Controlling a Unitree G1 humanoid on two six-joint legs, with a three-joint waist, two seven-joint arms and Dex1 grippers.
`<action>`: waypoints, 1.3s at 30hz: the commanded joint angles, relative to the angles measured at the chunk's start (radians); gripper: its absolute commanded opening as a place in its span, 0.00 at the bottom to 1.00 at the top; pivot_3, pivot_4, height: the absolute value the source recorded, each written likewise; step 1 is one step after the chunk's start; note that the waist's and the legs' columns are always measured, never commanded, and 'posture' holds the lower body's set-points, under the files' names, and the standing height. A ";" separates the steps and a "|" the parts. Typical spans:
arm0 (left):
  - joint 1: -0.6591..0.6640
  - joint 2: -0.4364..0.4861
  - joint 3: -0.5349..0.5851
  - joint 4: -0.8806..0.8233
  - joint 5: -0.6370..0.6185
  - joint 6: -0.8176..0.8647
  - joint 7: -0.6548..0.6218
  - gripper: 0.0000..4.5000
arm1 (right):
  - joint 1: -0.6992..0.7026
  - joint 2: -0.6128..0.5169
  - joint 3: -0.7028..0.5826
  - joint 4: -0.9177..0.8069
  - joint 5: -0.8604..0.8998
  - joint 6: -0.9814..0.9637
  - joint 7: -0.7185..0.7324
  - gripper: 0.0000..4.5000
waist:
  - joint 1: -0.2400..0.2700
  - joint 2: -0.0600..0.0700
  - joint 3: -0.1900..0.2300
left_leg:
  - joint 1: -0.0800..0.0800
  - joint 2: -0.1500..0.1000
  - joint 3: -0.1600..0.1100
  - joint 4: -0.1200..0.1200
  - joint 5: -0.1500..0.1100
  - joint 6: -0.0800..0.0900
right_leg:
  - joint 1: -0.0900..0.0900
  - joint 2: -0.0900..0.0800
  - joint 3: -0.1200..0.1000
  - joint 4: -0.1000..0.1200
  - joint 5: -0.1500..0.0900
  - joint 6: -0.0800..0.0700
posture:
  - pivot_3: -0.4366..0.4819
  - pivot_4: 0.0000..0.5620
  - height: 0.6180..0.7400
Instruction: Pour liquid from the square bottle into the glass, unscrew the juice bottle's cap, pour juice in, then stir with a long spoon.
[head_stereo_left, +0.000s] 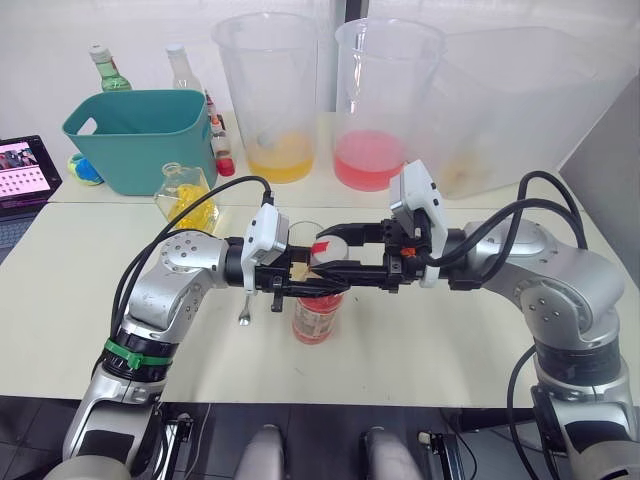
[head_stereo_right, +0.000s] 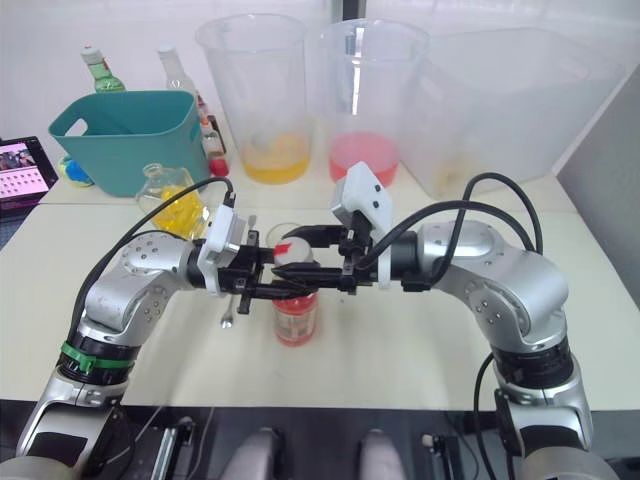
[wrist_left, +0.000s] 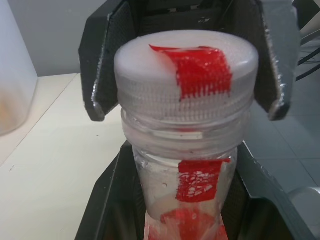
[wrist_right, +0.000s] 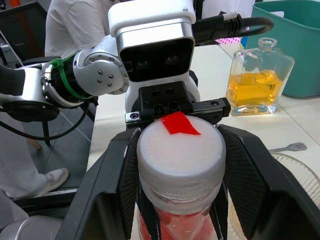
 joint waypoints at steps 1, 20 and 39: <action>0.023 0.010 -0.036 0.016 0.043 0.015 0.003 0.34 | -0.017 0.002 -0.007 -0.012 0.003 -0.022 -0.007 0.39 | 0.000 0.000 0.000 | 0.000 0.000 0.000 0.000 0.000 0.000 | 0.000 0.000 0.000 0.000 0.000 0.000 | 0.48 0.27 1.00; 0.024 0.008 -0.035 0.017 0.042 0.017 0.002 0.34 | -0.101 -0.004 -0.151 0.047 0.163 0.048 -0.066 0.39 | 0.000 0.000 0.000 | 0.000 0.000 0.000 0.000 0.000 0.000 | 0.000 0.000 0.000 0.000 0.000 0.000 | 0.48 0.27 1.00; 0.026 -0.005 -0.035 0.012 0.035 0.020 0.008 0.34 | 0.192 -0.280 -0.311 0.406 -0.236 -0.159 -0.247 0.39 | -0.003 0.003 -0.002 | 0.000 0.000 0.001 0.000 0.000 0.000 | 0.000 0.000 0.001 -0.001 0.000 0.000 | 0.48 0.27 1.00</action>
